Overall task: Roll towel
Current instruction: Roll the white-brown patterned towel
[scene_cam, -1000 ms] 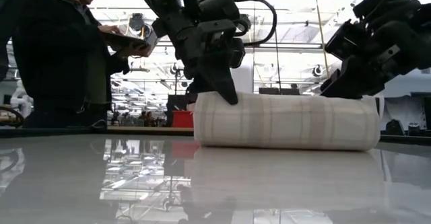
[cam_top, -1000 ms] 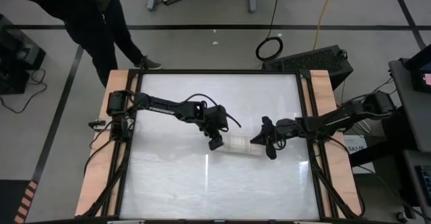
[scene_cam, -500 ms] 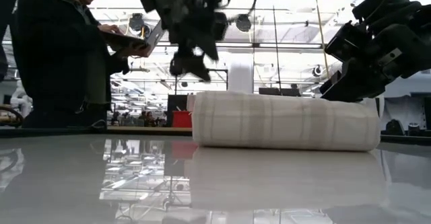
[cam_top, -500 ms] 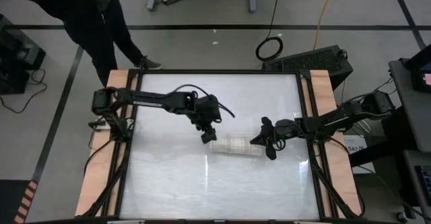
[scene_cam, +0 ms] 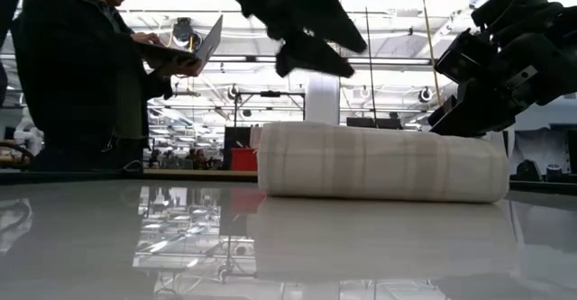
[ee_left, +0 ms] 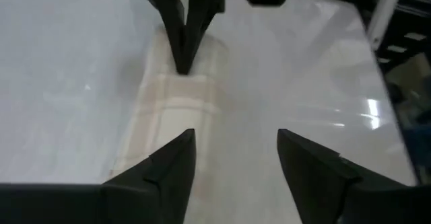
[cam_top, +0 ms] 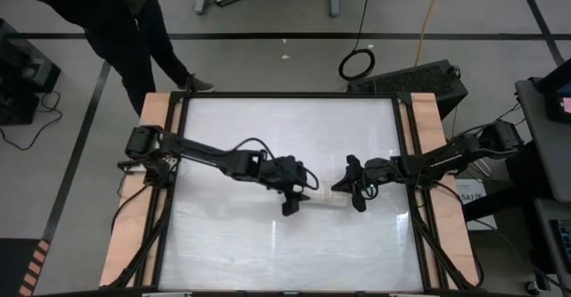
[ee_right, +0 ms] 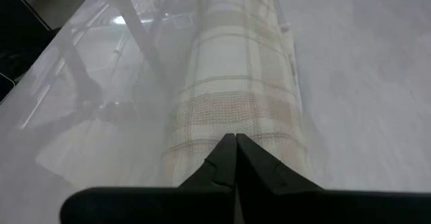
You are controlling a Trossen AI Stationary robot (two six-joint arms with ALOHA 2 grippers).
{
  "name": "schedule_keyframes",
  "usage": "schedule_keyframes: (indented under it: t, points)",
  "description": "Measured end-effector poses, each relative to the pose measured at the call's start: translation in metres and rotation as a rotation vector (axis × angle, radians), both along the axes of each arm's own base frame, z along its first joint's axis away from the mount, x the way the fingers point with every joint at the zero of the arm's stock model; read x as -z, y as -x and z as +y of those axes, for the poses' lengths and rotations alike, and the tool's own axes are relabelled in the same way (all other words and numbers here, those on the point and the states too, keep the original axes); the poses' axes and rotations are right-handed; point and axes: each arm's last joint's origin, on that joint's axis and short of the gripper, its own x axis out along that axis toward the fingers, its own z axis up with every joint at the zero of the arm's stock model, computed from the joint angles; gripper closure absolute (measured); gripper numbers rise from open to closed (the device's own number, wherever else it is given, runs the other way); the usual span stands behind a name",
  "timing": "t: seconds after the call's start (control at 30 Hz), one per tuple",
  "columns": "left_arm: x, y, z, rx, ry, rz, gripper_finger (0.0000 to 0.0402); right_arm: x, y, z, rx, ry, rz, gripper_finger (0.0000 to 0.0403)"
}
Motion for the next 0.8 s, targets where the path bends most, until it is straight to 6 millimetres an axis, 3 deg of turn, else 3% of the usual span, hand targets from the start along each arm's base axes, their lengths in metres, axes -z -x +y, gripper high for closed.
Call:
schedule_keyframes:
  t: [0.17, 0.43, 0.63, 0.8]
  points:
    - [0.032, -0.013, 0.005, -0.007, -0.010, 0.048, 0.0256, 0.000, 0.000, 0.000, -0.006, 0.012, 0.000, 0.0403]
    - [0.054, -0.008, 0.014, -0.063, -0.036, 0.107, 0.0388, 0.000, 0.000, 0.000, -0.009, 0.015, -0.001, 0.0403]
    - [0.076, 0.013, 0.020, -0.092, -0.021, 0.145, 0.0386, 0.001, 0.001, 0.000, -0.016, 0.030, 0.009, 0.0403]
    - [0.075, 0.010, 0.030, -0.115, 0.058, 0.042, 0.0385, 0.002, 0.001, 0.000, -0.018, 0.033, 0.015, 0.0403]
